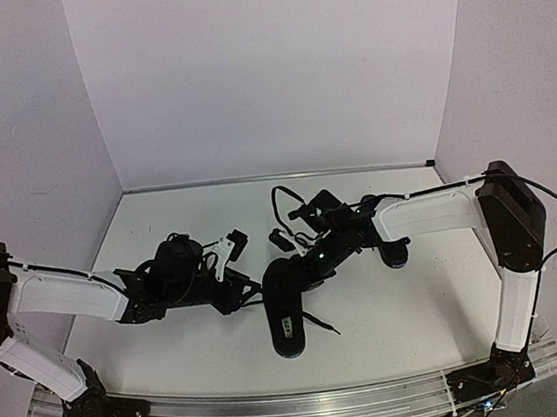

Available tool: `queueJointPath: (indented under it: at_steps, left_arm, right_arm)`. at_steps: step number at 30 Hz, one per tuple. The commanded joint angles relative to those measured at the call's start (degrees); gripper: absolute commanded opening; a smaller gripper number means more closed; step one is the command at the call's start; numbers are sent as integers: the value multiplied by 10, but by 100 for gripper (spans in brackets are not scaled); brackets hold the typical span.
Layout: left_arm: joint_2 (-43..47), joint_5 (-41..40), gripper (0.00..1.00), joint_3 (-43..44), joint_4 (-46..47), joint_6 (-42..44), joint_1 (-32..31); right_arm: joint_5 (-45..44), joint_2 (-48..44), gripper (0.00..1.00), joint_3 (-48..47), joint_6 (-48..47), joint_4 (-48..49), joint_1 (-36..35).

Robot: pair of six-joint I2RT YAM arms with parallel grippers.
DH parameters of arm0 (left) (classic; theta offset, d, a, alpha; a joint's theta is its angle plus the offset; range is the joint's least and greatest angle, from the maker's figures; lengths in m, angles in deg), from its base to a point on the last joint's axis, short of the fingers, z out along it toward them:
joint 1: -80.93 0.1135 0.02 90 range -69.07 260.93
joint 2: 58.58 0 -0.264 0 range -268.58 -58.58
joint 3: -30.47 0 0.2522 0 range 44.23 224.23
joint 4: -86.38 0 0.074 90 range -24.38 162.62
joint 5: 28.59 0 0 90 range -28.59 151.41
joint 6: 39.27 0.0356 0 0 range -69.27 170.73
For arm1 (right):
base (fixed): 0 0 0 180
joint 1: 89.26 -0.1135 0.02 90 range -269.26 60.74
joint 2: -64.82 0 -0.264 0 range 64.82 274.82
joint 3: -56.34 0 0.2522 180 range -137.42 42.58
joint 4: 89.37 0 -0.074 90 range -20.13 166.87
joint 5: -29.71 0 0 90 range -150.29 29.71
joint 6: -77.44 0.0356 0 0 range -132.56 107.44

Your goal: Tie the shoes

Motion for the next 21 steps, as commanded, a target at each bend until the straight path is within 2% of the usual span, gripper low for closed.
queueJointPath:
  at_steps: [1, 5, 10, 15, 21]
  left_arm:
    - [107, -4, 40, 19, -49, 127, 2]
    - [145, 32, 42, 27, -104, 245, -7]
    - [126, 32, 39, 55, -181, 369, -39]
    - [48, -2, 32, 104, -228, 444, -71]
    - [-21, -15, 28, 125, -194, 485, -79]
  right_arm:
    - [14, -24, 0, 6, 8, 28, 2]
    - [15, -21, 0, 8, 7, 31, 2]
    - [17, -18, 0, 11, 10, 35, 1]
    - [17, -18, 0, 15, 13, 37, 1]
    - [16, -18, 0, 18, 17, 39, 2]
